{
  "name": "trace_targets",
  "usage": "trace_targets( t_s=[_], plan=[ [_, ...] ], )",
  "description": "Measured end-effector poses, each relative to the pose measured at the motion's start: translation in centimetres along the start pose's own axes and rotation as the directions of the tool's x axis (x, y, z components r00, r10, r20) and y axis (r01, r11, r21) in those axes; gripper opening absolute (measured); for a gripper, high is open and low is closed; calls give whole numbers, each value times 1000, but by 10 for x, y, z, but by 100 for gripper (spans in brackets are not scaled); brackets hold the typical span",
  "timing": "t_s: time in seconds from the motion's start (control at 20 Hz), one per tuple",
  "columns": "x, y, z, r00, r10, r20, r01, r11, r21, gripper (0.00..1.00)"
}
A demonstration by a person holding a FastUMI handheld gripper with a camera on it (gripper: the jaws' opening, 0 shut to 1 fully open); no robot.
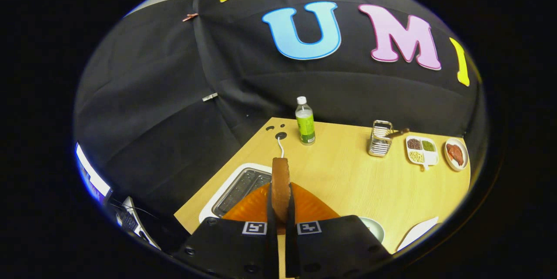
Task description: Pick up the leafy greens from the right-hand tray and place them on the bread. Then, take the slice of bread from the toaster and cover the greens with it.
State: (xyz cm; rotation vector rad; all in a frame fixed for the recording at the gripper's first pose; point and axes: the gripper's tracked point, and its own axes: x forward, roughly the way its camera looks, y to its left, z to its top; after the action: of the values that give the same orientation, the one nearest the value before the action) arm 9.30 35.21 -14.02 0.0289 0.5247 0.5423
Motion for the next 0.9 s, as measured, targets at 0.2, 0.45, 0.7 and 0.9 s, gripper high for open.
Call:
trace_targets(
  t_s=[0.2, 0.45, 0.7, 0.9],
  plan=[
    [-9, -43, -27, 998, -57, -40, 58, 998, 39, 10],
    [-15, -75, -59, 992, -79, -97, 92, 986, 136, 10],
    [-15, -91, -92, 985, -53, -162, 86, 977, 198, 10],
    [-14, -101, -114, 976, -61, -209, 110, 967, 229, 10]
  ],
)
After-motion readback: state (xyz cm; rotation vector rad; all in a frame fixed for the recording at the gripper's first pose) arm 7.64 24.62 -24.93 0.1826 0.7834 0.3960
